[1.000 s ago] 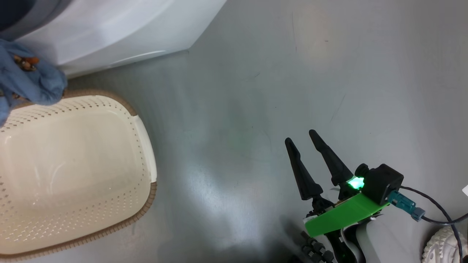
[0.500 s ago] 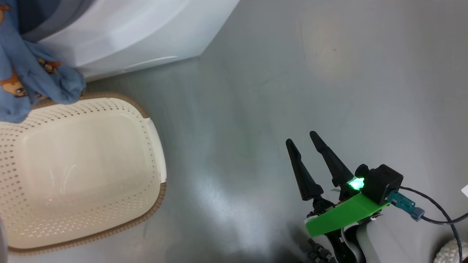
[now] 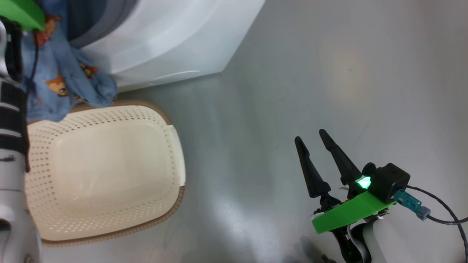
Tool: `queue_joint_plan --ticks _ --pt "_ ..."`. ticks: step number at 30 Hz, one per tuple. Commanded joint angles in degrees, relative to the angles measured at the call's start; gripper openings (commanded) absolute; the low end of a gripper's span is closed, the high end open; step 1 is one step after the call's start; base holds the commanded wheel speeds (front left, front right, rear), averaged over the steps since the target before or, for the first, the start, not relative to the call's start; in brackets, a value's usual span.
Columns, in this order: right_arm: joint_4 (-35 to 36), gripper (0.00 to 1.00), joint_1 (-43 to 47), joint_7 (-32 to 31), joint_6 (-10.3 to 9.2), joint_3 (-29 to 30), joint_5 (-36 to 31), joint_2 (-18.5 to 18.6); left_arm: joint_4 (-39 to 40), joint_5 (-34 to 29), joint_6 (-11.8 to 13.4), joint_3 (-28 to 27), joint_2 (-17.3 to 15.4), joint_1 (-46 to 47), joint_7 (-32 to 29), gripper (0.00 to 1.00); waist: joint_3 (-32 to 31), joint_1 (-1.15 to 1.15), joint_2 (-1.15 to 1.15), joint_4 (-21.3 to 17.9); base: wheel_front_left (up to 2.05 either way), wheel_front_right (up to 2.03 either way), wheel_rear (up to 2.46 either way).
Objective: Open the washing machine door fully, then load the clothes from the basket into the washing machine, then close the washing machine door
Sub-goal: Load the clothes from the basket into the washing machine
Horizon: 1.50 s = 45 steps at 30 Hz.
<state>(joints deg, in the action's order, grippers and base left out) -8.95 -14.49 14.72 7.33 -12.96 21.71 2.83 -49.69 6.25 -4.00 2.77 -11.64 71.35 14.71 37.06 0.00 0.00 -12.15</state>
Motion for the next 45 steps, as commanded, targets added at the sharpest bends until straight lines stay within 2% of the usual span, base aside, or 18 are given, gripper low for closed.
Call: queue_joint_plan --ticks 1,9,17,33,38,45 --pt "0.9 1.0 0.6 0.3 0.16 -0.9 -0.4 0.0 1.7 0.9 -0.2 -0.9 -2.1 -1.0 0.3 1.0 -1.4 0.0 0.0 1.4 0.0 0.0 0.0" --pt "2.0 1.0 0.9 0.3 0.16 0.2 -2.3 0.0 9.6 2.6 -1.3 -2.3 -1.6 -7.5 0.3 1.0 -2.7 0.0 0.0 3.9 0.0 0.0 0.0" --pt "2.8 1.0 2.0 0.3 0.16 0.9 -2.5 0.0 18.9 3.1 -2.1 -3.7 -1.8 -18.5 0.3 1.0 -3.9 0.0 0.0 5.1 0.0 0.0 0.0" --pt "3.1 1.0 3.0 0.3 0.16 1.4 -4.2 0.0 40.4 3.2 -1.3 -9.4 2.9 -45.5 0.3 1.0 -5.2 0.0 0.0 6.3 0.0 0.0 0.0" --pt "3.0 1.0 3.1 0.3 0.16 2.1 -4.1 0.0 43.3 3.3 -0.4 -11.6 4.9 -51.8 0.3 1.0 -5.4 0.0 0.0 7.0 0.0 0.0 0.0" --pt "2.8 1.0 3.0 0.3 0.16 2.4 -4.5 0.0 44.9 3.0 -0.6 -12.9 6.7 -58.5 0.3 1.0 -6.0 0.0 0.0 7.2 0.0 0.0 0.0"
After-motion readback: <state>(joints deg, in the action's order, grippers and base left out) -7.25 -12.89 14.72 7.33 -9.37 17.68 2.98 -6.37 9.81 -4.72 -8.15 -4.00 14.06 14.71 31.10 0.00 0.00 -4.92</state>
